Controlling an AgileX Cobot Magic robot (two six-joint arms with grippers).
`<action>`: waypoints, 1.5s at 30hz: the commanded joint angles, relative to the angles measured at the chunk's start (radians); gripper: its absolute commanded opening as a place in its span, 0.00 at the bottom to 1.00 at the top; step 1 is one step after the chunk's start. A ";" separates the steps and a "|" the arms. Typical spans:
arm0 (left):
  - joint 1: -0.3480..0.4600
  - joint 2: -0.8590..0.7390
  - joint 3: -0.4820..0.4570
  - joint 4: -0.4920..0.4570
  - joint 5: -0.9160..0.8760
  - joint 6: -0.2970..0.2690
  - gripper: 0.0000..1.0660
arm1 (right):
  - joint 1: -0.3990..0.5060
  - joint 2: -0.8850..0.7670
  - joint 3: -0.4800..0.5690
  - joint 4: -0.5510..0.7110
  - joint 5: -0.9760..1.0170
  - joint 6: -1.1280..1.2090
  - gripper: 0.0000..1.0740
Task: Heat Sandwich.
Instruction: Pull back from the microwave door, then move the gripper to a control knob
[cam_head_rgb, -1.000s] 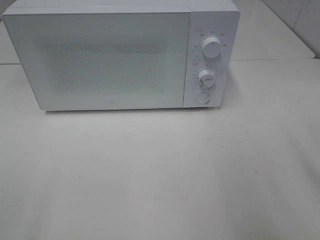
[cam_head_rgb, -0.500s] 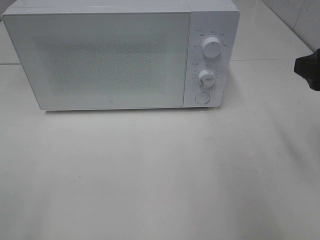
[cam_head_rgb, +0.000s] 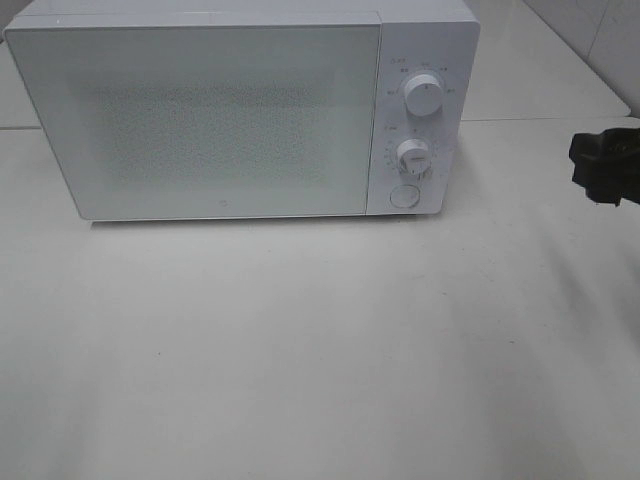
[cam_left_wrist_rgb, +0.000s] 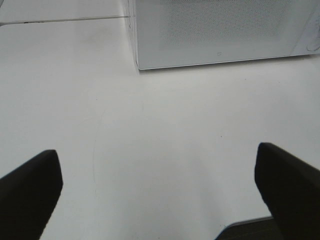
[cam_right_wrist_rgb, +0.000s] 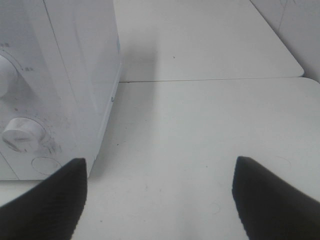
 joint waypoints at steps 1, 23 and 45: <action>0.004 -0.027 0.004 -0.005 -0.008 -0.002 0.97 | 0.087 0.054 0.032 0.149 -0.131 -0.147 0.71; 0.004 -0.027 0.004 -0.005 -0.008 -0.002 0.97 | 0.496 0.365 0.037 0.451 -0.633 -0.205 0.71; 0.004 -0.027 0.004 -0.005 -0.008 -0.002 0.97 | 0.603 0.579 -0.167 0.523 -0.672 -0.191 0.71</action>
